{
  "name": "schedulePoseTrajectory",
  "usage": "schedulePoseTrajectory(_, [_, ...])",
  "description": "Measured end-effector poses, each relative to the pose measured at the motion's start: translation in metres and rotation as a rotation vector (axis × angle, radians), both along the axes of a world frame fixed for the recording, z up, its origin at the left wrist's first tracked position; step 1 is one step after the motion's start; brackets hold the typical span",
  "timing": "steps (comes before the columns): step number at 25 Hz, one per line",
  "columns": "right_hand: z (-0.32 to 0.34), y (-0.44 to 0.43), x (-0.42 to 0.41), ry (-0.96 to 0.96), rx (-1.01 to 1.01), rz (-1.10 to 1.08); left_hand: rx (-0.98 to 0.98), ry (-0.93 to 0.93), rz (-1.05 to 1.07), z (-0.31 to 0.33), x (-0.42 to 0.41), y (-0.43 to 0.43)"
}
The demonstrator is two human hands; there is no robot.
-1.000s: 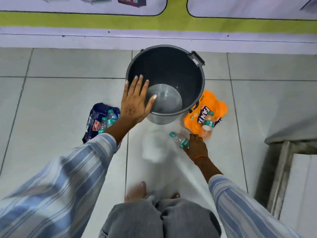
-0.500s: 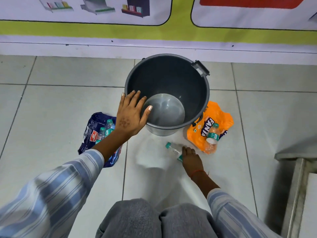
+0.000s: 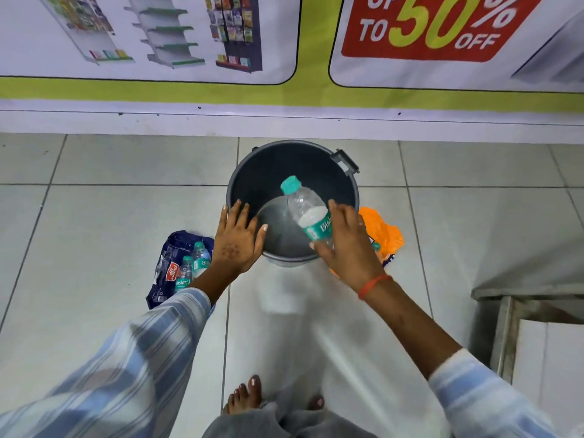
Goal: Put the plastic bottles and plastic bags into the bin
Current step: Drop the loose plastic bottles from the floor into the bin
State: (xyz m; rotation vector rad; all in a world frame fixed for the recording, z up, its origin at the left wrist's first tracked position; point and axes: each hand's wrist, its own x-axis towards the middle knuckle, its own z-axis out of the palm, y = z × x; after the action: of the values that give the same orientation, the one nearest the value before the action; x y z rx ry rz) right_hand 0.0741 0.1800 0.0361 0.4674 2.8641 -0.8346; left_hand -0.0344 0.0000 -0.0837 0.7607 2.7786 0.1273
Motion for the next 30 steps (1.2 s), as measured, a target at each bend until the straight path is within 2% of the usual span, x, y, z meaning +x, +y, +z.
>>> schedulePoseTrajectory(2, [-0.006, 0.013, -0.020, -0.016, -0.018, -0.105, -0.013, 0.008, -0.011, 0.001, 0.000, 0.001])
schedulePoseTrajectory(5, [-0.043, 0.039, -0.016, 0.283, -0.015, -0.398, -0.037, 0.065, -0.064, -0.001, -0.004, 0.002])
schedulePoseTrajectory(7, [-0.089, 0.061, -0.002, 0.302, -0.044, -0.588, -0.036, 0.103, -0.118, -0.002, -0.009, 0.005])
schedulePoseTrajectory(10, [-0.162, 0.088, 0.026, 0.015, -0.073, -0.717, -0.017, 0.124, -0.157, -0.002, -0.015, 0.008])
schedulePoseTrajectory(14, [-0.237, 0.110, 0.047, -0.413, -0.001, -0.699, 0.004, 0.110, -0.151, -0.007, -0.014, 0.008])
schedulePoseTrajectory(16, [-0.259, 0.113, 0.048, -0.478, -0.010, -0.716, 0.028, 0.116, -0.144, -0.008, -0.013, 0.009])
schedulePoseTrajectory(19, [-0.275, 0.115, 0.043, -0.463, -0.072, -0.792, 0.044, 0.117, -0.138, -0.009, -0.014, 0.008])
schedulePoseTrajectory(21, [-0.275, 0.112, 0.041, -0.442, -0.141, -0.865, 0.037, 0.116, -0.136, -0.011, -0.014, 0.008])
schedulePoseTrajectory(25, [-0.224, 0.109, 0.031, -0.354, -0.082, -0.823, -0.017, 0.080, -0.150, -0.004, -0.013, 0.009])
schedulePoseTrajectory(30, [-0.097, 0.113, -0.014, 0.107, -0.023, -0.764, -0.087, 0.026, -0.167, 0.005, -0.013, 0.010])
